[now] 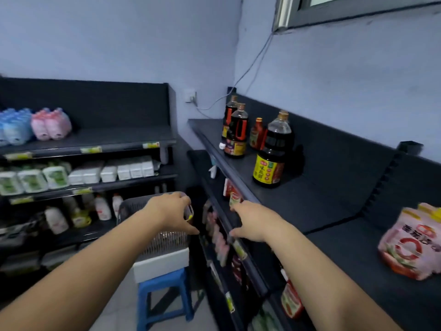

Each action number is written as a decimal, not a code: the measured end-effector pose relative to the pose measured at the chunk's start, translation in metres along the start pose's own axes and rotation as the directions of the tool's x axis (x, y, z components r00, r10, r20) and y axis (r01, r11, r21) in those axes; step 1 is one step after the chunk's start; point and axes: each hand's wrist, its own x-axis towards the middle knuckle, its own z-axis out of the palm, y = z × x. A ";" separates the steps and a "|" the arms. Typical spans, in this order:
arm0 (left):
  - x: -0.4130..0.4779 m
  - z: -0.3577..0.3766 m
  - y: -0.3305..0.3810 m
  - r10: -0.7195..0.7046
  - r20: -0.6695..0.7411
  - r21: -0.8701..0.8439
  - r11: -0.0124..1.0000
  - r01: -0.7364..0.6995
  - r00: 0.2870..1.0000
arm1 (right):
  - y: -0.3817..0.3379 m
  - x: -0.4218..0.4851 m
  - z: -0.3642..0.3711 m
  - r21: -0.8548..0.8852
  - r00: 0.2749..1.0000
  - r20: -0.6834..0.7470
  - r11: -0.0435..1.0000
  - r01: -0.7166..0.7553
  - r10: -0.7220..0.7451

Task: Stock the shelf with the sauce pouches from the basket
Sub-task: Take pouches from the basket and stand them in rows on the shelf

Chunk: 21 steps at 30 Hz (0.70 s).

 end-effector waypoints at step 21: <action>0.197 0.133 -0.217 -0.364 0.260 -0.186 0.890 0.417 0.894 | -0.059 0.388 0.083 0.106 0.935 0.261 0.969 0.221 -0.242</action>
